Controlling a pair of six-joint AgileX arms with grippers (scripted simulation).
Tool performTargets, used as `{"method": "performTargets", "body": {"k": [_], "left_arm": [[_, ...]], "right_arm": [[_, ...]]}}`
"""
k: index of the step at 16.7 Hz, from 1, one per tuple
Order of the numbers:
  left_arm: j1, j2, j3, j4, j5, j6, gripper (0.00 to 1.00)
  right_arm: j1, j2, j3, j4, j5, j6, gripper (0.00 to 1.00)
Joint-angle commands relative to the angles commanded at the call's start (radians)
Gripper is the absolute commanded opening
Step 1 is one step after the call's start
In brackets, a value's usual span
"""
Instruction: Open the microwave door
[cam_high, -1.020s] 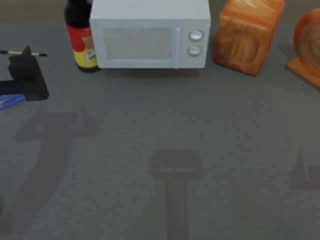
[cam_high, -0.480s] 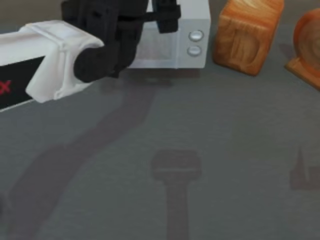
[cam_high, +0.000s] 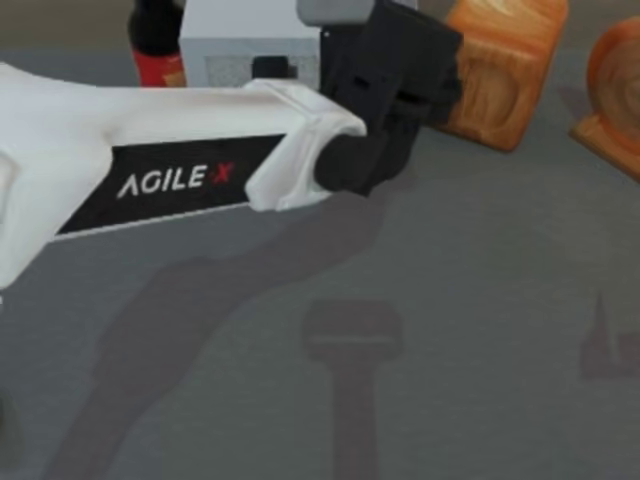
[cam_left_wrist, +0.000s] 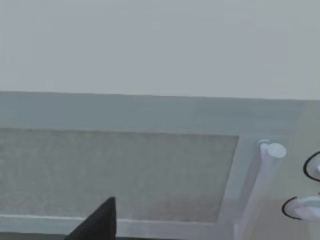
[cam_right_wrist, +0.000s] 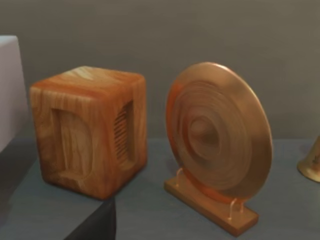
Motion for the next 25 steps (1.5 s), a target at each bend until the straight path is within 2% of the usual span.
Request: {"method": "performTargets", "body": {"k": [6,13,18,25], "left_arm": [[0.01,0.015,0.013,0.005,0.008,0.006,1.0],[0.096,0.221,0.211,0.05,0.085,0.066,1.0],[0.105,0.238,0.227,0.053,0.092,0.071,1.0],[0.105,0.238,0.227,0.053,0.092,0.071,0.47]], "right_arm": [[0.0,0.0,0.0,0.0,0.0,0.0,1.0],[0.0,0.0,0.0,0.0,0.0,0.0,1.0],[0.0,0.0,0.0,0.0,0.0,0.0,1.0],[0.0,0.0,0.0,0.0,0.0,0.0,1.0]]}}
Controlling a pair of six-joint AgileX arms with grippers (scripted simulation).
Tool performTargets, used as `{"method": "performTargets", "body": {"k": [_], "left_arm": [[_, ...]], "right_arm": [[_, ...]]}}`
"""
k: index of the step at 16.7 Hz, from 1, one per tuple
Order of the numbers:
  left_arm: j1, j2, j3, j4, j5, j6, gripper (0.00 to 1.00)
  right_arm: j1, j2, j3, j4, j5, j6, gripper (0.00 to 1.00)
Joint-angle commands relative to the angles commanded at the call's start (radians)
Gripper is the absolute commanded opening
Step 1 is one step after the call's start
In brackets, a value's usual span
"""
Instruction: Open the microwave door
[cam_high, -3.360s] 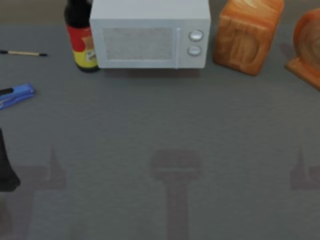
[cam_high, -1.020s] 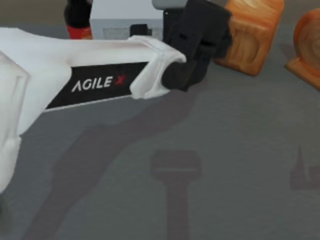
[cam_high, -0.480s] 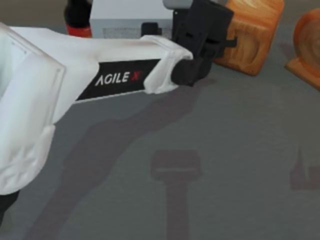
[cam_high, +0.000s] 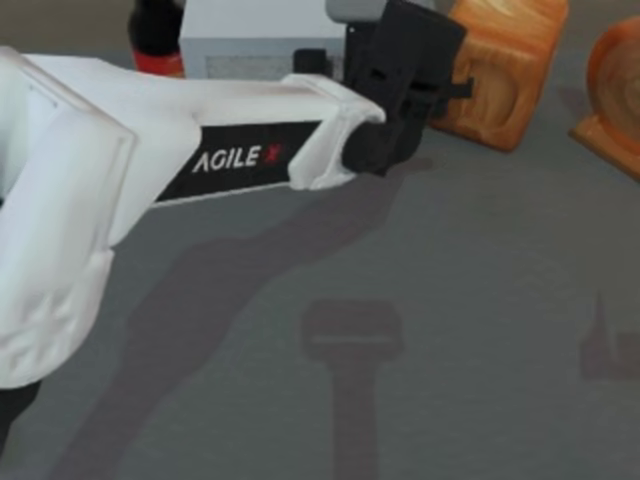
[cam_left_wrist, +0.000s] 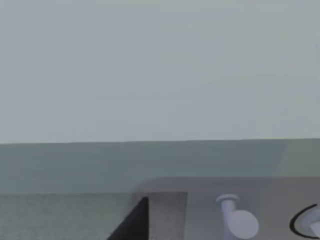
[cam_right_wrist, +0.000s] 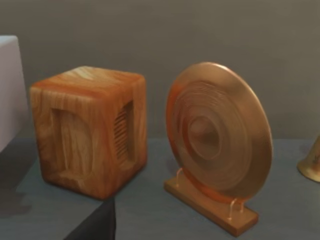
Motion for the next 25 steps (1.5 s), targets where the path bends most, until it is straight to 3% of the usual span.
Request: {"method": "performTargets", "body": {"k": [6,7,14,15,18,21,25], "left_arm": [[0.0,0.0,0.0,0.0,0.0,0.0,0.02],[0.0,0.0,0.0,0.0,0.0,0.0,0.0],[0.0,0.0,0.0,0.0,0.0,0.0,0.0],[-0.061,-0.023,-0.042,-0.001,0.004,-0.002,0.0],[-0.059,-0.012,-0.009,-0.035,0.014,-0.012,0.0],[-0.05,0.03,0.102,-0.163,0.045,-0.043,0.0],[-0.03,0.111,0.319,-0.45,0.11,-0.105,0.0]], "right_arm": [[0.0,0.0,0.0,0.0,0.0,0.0,1.0],[0.0,0.0,0.0,0.0,0.0,0.0,1.0],[0.0,0.0,0.0,0.0,0.0,0.0,1.0],[0.0,0.0,0.0,0.0,0.0,0.0,1.0],[0.0,0.0,0.0,0.0,0.0,0.0,1.0],[0.0,0.0,0.0,0.0,0.0,0.0,1.0],[0.0,0.0,0.0,0.0,0.0,0.0,1.0]]}}
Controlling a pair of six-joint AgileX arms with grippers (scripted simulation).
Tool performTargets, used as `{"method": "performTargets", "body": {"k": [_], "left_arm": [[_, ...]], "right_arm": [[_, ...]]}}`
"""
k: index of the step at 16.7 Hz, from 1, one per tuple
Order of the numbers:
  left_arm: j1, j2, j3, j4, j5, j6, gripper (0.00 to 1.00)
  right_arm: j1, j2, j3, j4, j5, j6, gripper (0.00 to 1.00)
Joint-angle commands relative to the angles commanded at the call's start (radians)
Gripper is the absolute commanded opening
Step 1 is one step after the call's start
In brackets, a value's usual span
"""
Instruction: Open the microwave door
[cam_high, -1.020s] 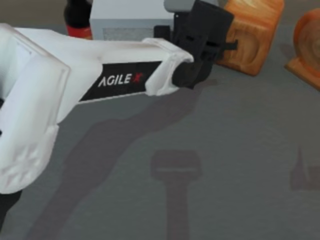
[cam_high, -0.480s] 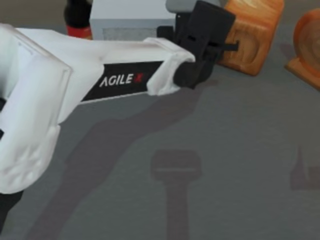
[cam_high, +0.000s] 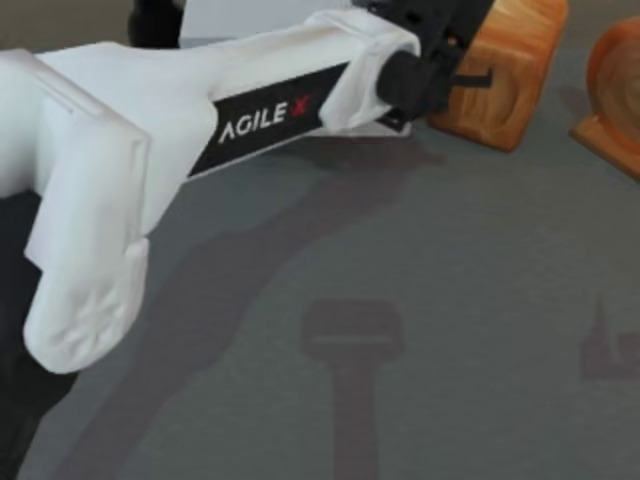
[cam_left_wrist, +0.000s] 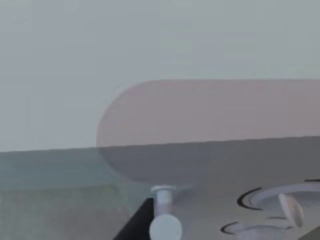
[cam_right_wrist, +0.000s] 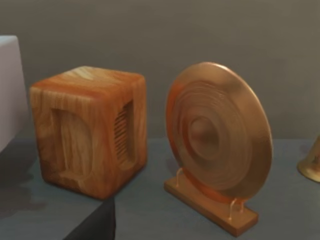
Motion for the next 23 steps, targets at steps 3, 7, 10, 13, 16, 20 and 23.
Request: {"method": "performTargets", "body": {"k": [3,7,10,13,16,20,23], "left_arm": [[0.02,0.058,0.178,-0.25,0.061,-0.05,0.0],[0.048,0.115,0.383,-0.546,0.138,-0.109,0.0],[0.063,0.142,0.483,-0.677,0.179,-0.138,0.0],[0.068,0.15,0.513,-0.713,0.192,-0.146,0.0],[0.068,0.15,0.513,-0.713,0.192,-0.146,0.0],[0.068,0.15,0.513,-0.713,0.192,-0.146,0.0],[0.068,0.15,0.513,-0.713,0.192,-0.146,0.0]], "right_arm": [[0.0,0.0,0.0,0.0,0.0,0.0,1.0],[0.0,0.0,0.0,0.0,0.0,0.0,1.0],[0.0,0.0,0.0,0.0,0.0,0.0,1.0],[0.0,0.0,0.0,0.0,0.0,0.0,1.0],[0.0,0.0,0.0,0.0,0.0,0.0,1.0],[0.0,0.0,0.0,0.0,0.0,0.0,1.0],[0.0,0.0,0.0,0.0,0.0,0.0,1.0]]}}
